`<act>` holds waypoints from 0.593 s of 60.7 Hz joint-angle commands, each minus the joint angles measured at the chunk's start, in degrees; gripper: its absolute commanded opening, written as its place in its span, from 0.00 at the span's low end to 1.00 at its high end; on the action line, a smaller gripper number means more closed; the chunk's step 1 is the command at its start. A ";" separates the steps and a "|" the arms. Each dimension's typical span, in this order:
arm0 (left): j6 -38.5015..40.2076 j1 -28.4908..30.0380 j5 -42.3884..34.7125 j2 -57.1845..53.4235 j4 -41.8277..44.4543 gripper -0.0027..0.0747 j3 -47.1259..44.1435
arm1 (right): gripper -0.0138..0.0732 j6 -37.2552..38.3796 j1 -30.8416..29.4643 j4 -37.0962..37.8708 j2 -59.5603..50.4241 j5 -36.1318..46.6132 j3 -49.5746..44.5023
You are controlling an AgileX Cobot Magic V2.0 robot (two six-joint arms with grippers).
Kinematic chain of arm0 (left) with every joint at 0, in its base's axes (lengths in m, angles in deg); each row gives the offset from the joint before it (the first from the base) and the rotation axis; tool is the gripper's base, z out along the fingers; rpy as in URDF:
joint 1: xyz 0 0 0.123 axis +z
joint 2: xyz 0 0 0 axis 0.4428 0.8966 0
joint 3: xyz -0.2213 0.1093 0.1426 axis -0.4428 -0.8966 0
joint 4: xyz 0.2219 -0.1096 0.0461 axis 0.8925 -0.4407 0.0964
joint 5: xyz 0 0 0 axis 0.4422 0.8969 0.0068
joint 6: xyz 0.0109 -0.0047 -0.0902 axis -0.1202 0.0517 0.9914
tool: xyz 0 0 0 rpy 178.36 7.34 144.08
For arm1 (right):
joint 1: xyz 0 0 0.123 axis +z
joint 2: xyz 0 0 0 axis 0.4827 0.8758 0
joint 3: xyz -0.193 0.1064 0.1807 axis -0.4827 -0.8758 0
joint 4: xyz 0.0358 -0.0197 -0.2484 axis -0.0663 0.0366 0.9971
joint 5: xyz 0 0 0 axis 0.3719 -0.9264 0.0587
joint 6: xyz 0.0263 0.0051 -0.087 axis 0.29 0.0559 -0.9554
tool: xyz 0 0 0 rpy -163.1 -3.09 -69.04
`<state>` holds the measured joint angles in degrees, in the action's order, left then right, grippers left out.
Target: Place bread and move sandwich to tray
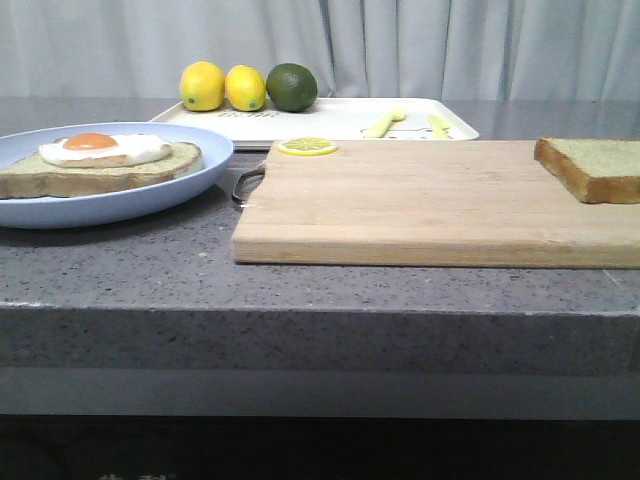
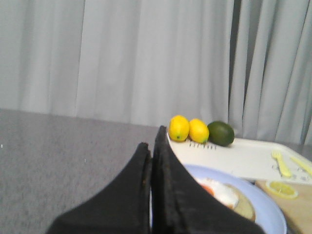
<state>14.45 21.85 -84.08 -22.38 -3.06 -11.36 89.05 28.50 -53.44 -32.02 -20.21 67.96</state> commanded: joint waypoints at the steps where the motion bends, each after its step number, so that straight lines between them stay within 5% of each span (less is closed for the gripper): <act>1: 0.46 -0.09 1.19 0.35 -0.78 0.01 8.57 | 0.08 0.00 -0.49 0.63 -0.43 -1.06 6.57; 24: -2.81 -0.09 27.37 17.20 0.10 0.01 32.06 | 0.08 0.00 -0.49 0.63 16.48 -24.91 30.33; 36: -3.13 -0.09 28.69 23.76 -0.04 0.01 33.09 | 0.08 0.00 -0.49 0.63 26.19 -33.84 34.26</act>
<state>11.61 21.85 -51.96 -1.41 -2.92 19.81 89.05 28.50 -53.44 -9.74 -54.91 100.05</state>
